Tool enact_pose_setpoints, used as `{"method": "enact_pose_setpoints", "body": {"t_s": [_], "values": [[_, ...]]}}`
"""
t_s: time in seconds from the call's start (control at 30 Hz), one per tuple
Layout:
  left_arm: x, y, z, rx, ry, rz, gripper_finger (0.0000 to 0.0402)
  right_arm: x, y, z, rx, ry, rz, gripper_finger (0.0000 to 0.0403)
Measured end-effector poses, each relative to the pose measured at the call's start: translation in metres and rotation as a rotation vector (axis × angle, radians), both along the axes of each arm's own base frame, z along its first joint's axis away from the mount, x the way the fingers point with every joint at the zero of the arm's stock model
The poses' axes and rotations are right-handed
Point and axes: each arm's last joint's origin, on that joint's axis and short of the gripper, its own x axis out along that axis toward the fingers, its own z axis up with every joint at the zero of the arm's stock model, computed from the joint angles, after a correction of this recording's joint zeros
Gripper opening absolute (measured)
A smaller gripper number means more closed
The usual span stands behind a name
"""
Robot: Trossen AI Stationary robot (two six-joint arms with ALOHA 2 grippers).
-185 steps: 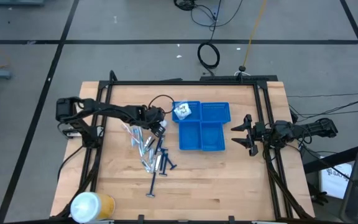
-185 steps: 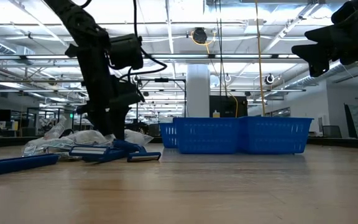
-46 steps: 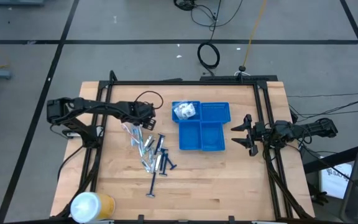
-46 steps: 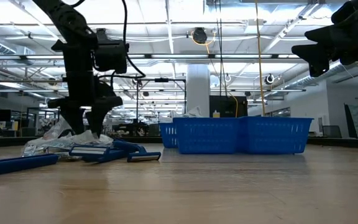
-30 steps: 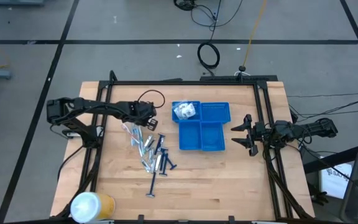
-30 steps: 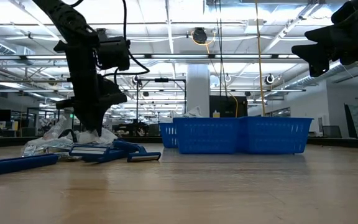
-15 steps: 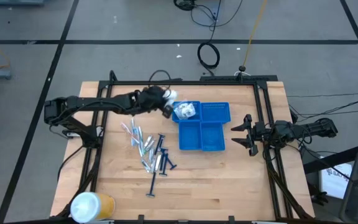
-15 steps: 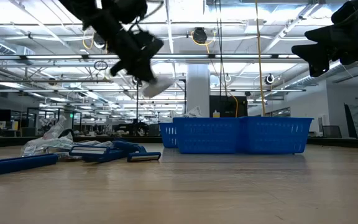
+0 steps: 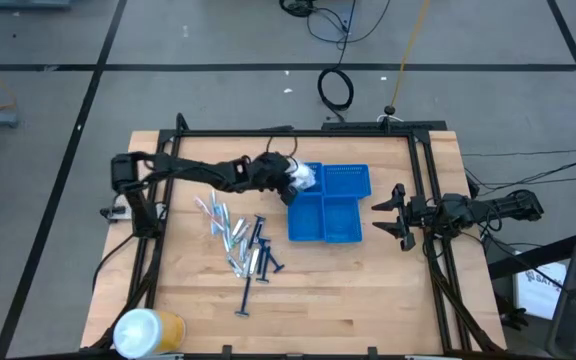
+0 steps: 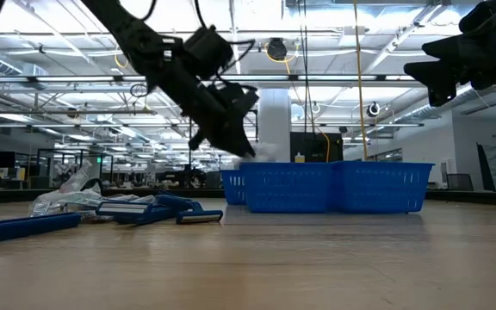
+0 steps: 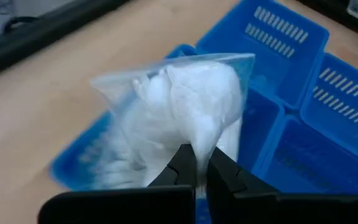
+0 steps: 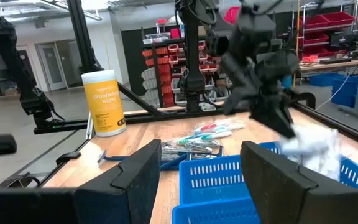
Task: Pick & Place Travel size toiletries
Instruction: Put the transparent cotton pack into the top left blue basket
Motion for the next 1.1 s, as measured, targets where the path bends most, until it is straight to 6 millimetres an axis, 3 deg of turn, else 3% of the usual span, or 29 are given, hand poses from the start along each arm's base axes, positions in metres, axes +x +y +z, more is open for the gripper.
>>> {"method": "enact_pose_setpoints", "body": {"t_s": [0.17, 0.33, 0.53, 0.7, 0.9, 1.1], "values": [[0.005, 0.000, -0.023, -0.047, 0.039, 0.011, 0.0012, 0.000, 0.000, 0.000, 0.000, -0.001, 0.000, 0.0208], [0.007, 0.001, -0.034, -0.056, 0.063, 0.012, 0.0014, 0.000, 0.000, 0.000, 0.000, 0.000, 0.000, 0.0208], [0.006, 0.001, -0.030, -0.055, 0.055, 0.016, 0.0015, 0.000, 0.000, 0.000, 0.000, 0.000, 0.000, 0.0208], [0.002, -0.001, -0.009, -0.056, 0.009, -0.026, 0.0024, 0.000, 0.000, 0.000, 0.000, 0.000, 0.000, 0.0208], [-0.007, -0.003, 0.026, 0.006, -0.059, -0.001, 0.0104, 0.000, 0.000, 0.000, 0.000, 0.000, 0.000, 0.0208], [-0.016, -0.001, 0.041, 0.111, -0.039, 0.032, 0.0203, 0.000, 0.000, 0.000, 0.000, -0.001, 0.000, 0.0208]]}}
